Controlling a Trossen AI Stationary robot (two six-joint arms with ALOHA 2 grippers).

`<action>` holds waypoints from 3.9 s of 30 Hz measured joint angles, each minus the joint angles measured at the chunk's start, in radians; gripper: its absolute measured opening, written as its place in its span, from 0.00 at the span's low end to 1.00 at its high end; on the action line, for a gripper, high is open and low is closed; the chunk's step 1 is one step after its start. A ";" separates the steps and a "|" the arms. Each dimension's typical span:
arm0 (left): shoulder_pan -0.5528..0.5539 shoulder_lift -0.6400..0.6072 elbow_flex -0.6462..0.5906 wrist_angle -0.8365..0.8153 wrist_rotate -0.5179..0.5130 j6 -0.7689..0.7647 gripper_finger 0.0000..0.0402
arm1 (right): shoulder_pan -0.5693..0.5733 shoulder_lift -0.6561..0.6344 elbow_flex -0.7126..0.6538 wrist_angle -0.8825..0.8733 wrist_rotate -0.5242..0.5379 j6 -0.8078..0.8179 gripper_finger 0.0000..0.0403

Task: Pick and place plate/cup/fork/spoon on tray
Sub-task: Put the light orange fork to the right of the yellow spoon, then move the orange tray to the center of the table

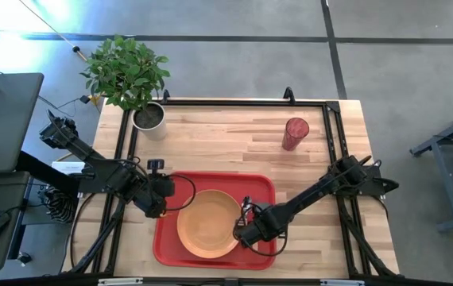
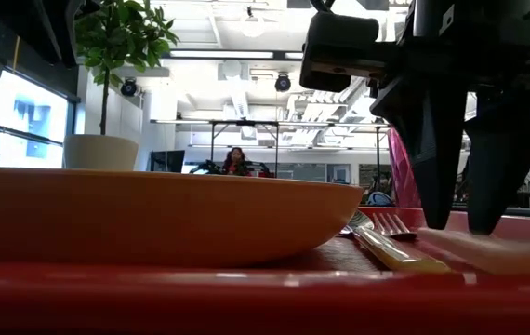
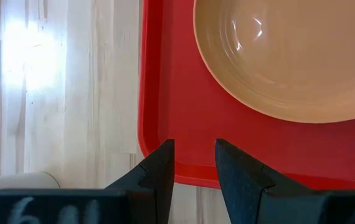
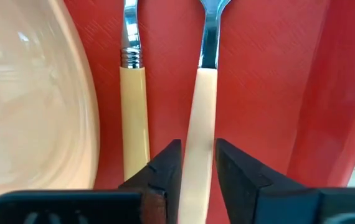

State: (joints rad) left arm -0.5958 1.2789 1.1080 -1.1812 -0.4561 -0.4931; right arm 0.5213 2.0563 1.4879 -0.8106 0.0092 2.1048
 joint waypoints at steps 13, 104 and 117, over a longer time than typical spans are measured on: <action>0.000 0.000 0.000 0.000 0.000 0.017 0.26 | -0.004 -0.008 -0.001 -0.019 0.002 -0.017 0.21; -0.153 0.197 -0.426 0.605 0.523 -1.771 0.26 | -0.424 -0.623 0.000 -0.645 0.377 -1.146 0.21; -0.093 0.238 -0.425 0.701 0.552 -1.776 0.26 | -0.424 -0.690 0.000 -0.656 0.409 -1.172 0.21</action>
State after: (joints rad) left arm -0.6887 1.5166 0.6834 -0.4806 0.0956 -2.2688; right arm 0.0975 1.3661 1.4876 -1.4668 0.4187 0.9333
